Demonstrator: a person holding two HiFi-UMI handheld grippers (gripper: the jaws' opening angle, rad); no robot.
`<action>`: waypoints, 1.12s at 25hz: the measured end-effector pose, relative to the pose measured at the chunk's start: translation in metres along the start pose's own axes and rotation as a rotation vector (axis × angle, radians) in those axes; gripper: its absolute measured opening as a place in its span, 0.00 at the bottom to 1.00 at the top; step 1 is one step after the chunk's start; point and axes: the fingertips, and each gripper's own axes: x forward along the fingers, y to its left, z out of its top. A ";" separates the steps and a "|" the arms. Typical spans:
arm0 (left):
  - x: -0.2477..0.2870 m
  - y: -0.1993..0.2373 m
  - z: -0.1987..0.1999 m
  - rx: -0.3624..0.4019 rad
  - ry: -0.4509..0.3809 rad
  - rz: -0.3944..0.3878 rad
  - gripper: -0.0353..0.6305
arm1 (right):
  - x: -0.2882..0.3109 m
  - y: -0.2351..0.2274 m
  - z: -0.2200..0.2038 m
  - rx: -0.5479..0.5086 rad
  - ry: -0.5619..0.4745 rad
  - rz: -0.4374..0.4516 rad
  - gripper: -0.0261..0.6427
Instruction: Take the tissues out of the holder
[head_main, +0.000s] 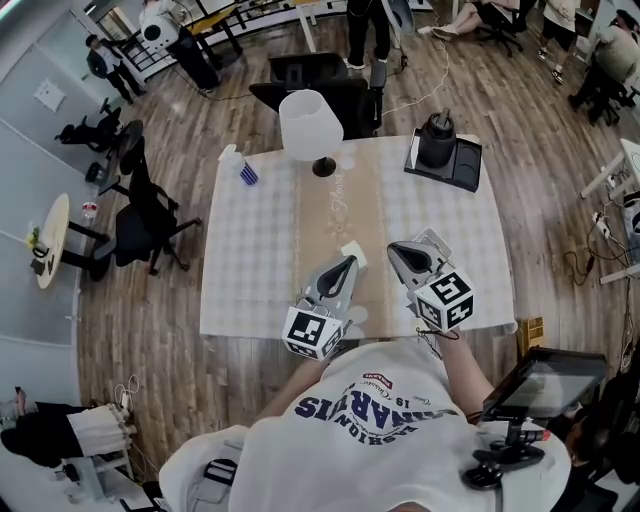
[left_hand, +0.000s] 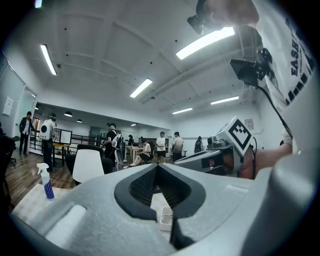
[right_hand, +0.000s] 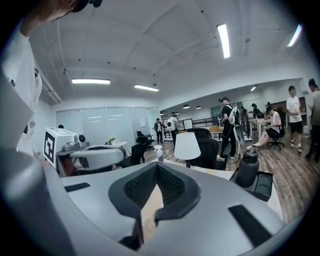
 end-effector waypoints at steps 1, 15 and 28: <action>0.000 -0.001 0.000 0.000 0.000 -0.003 0.06 | -0.002 0.001 0.001 -0.009 -0.010 0.000 0.05; -0.002 0.003 -0.004 -0.023 0.016 -0.003 0.06 | 0.000 0.007 0.005 -0.077 -0.032 0.014 0.05; 0.009 0.011 -0.022 -0.075 0.007 -0.029 0.06 | 0.015 0.000 -0.010 -0.082 -0.011 0.006 0.05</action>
